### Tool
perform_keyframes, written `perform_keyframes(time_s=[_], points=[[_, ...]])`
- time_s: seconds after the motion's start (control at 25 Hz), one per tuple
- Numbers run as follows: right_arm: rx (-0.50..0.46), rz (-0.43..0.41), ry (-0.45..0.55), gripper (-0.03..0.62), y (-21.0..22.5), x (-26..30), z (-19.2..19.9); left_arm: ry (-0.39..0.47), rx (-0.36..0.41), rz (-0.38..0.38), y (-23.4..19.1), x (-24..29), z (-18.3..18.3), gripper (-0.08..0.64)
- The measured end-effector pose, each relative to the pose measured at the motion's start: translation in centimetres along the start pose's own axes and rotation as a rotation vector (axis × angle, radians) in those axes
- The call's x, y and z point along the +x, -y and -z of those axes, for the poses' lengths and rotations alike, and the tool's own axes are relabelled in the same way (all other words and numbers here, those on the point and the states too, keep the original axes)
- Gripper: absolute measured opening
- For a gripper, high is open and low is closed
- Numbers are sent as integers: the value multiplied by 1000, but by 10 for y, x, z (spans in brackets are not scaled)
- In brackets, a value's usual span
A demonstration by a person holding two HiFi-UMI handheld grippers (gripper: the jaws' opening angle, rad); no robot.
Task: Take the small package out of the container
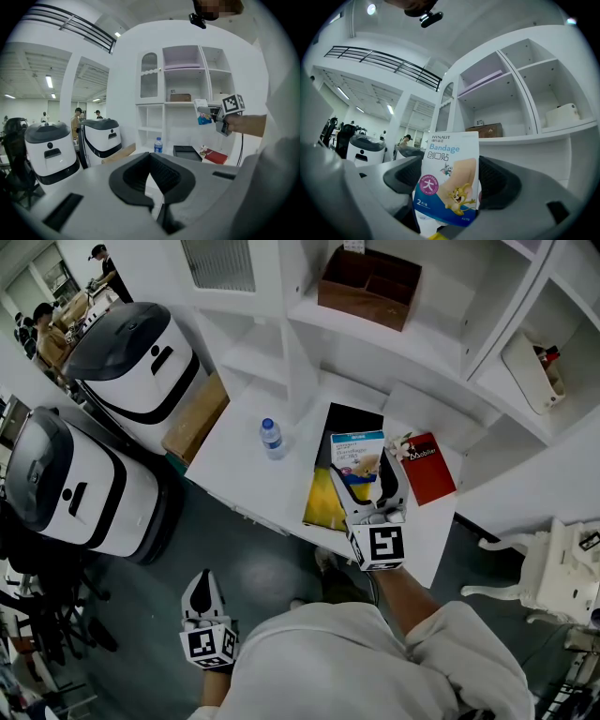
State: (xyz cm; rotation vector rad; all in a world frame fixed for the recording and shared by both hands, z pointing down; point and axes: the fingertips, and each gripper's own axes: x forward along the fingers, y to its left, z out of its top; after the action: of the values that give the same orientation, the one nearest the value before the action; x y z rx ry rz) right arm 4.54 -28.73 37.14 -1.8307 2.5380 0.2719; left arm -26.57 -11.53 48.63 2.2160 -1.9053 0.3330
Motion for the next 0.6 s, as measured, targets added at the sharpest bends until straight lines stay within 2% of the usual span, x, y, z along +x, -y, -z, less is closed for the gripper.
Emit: perform_keyframes(time_s=[0.6], points=[[-10,-2,27,400,0,-5,-10,4,3,1,4,-2,0,8]])
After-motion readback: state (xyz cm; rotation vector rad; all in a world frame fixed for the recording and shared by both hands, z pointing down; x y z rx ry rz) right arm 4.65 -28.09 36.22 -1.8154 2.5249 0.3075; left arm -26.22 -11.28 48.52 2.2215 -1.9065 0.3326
